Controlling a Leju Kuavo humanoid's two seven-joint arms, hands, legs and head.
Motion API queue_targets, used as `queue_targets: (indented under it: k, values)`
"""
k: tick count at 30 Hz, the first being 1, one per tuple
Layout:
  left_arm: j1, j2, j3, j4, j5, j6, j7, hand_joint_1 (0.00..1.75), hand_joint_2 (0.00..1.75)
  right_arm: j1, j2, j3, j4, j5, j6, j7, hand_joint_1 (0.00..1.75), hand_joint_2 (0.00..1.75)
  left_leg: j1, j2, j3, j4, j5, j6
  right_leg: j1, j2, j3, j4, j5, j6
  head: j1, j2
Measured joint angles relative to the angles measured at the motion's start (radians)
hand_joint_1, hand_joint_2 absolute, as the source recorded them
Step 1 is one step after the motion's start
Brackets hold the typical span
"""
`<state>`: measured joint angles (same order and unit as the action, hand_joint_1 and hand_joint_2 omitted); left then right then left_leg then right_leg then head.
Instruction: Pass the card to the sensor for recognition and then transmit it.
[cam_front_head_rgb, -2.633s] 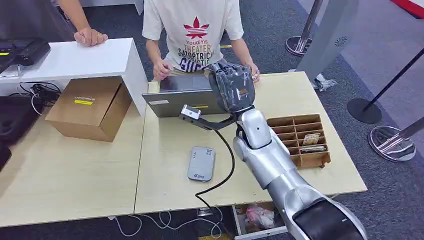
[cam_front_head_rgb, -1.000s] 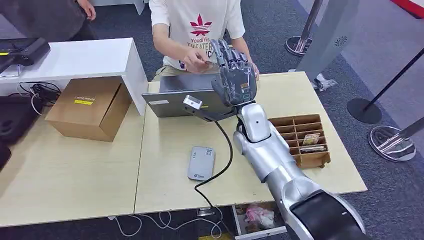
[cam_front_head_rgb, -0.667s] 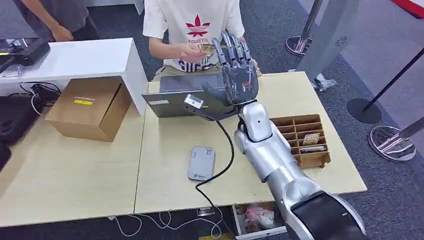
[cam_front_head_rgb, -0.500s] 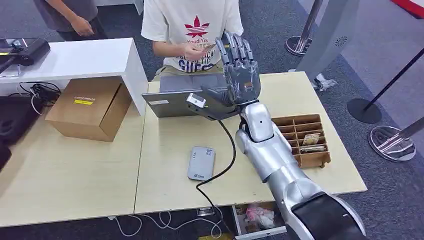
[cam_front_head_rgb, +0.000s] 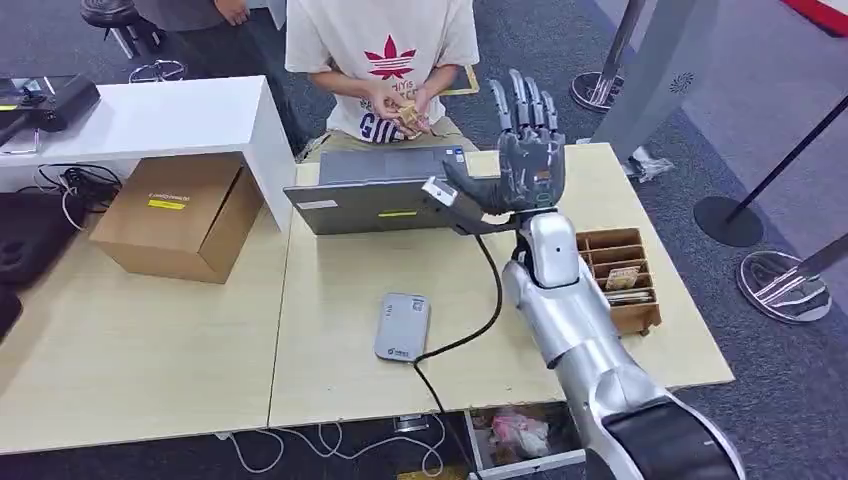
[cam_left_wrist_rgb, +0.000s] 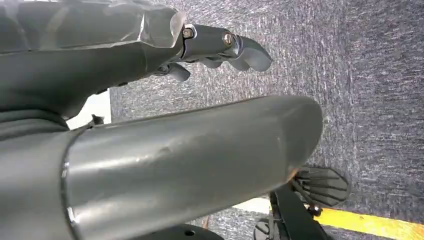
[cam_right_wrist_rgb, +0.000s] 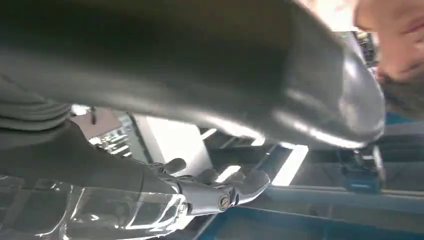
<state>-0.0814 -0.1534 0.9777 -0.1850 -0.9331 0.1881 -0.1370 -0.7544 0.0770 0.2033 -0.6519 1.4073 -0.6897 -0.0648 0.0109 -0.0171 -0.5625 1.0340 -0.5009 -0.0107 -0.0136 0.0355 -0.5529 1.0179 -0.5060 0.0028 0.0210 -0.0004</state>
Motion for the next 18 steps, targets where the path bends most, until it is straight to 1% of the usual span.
queue_targets:
  k: [4,9,10,13,14,18]
  values:
    - [0.001,-0.002,0.0,0.0,0.0,0.0,0.0,0.0,0.0,0.012,-0.014,-0.024,-0.004,0.002,0.0,0.001,0.0,0.0,0.0,0.0,0.0,0.0,0.0,0.0,0.0,0.0,0.0,0.0,0.0,0.0,0.0,0.0]
    - [0.002,-0.004,0.0,0.0,-0.004,-0.003,-0.001,0.0,0.0,0.042,-0.04,-0.065,-0.007,0.007,0.0,0.022,0.0,0.0,0.0,0.0,0.0,0.0,0.0,0.0,0.0,0.0,0.0,0.0,0.0,0.0,0.0,0.0]
    - [0.003,-0.006,0.0,0.0,-0.007,-0.003,-0.001,0.0,0.0,0.053,-0.047,-0.077,-0.007,0.007,0.0,0.022,0.0,1.75,0.0,0.0,0.0,0.0,0.0,0.0,0.0,-0.001,0.0,0.0,0.0,0.0,0.0,0.0]
    - [0.003,-0.007,0.0,0.0,-0.008,-0.003,0.007,0.0,0.0,0.082,-0.064,-0.106,-0.007,0.006,0.0,0.02,0.0,1.75,0.0,0.0,0.0,0.0,0.0,0.0,0.0,0.0,0.0,0.0,0.0,0.0,0.0,0.0]
    - [0.003,-0.009,0.0,0.0,-0.008,-0.002,0.009,0.0,0.0,0.09,-0.068,-0.117,-0.007,-0.001,0.0,0.017,0.0,0.0,0.0,0.0,0.0,0.0,0.0,0.0,0.0,0.0,0.0,0.0,0.0,0.0,0.0,0.0]
    - [0.003,-0.011,0.0,0.0,-0.006,0.0,0.008,0.0,0.0,0.113,-0.077,-0.145,-0.004,0.002,0.0,0.011,0.0,0.0,0.0,0.0,0.0,0.0,0.0,0.0,0.0,0.0,0.0,0.0,0.0,0.0,0.0,0.0]
